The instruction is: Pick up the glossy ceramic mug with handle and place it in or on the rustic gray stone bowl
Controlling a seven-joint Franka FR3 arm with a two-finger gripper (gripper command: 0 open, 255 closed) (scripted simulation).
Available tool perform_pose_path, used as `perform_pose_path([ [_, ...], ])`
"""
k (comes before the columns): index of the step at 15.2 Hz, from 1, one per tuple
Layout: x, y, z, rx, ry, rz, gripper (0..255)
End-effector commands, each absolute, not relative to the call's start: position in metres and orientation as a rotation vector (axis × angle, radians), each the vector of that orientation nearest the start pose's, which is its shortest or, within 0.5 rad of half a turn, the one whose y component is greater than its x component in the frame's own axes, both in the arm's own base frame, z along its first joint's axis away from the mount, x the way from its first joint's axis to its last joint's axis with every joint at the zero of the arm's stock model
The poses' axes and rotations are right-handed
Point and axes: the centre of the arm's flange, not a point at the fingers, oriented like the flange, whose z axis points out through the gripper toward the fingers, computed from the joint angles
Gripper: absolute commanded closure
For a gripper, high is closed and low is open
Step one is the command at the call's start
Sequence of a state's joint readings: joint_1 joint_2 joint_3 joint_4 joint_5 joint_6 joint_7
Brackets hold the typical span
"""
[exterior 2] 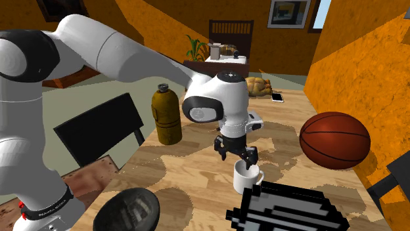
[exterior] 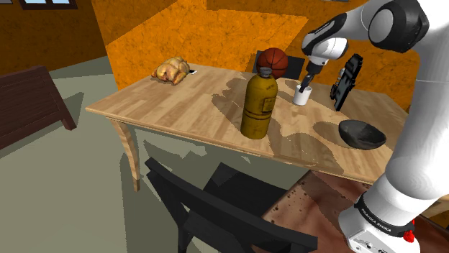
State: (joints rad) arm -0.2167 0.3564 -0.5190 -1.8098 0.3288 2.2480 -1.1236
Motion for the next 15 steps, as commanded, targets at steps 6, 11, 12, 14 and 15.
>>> perform_pose_path([
  [6, 0.511, -0.410, 0.346, -3.161, -0.378, -0.257, 0],
  [11, 0.511, -0.410, 0.346, -3.161, -0.378, -0.257, 0],
  [12, 0.511, -0.410, 0.346, -3.161, -0.378, -0.257, 0],
  [14, 0.511, -0.410, 0.346, -3.161, -0.378, -0.257, 255],
  [15, 0.511, -0.410, 0.346, -3.161, -0.378, -0.257, 255],
])
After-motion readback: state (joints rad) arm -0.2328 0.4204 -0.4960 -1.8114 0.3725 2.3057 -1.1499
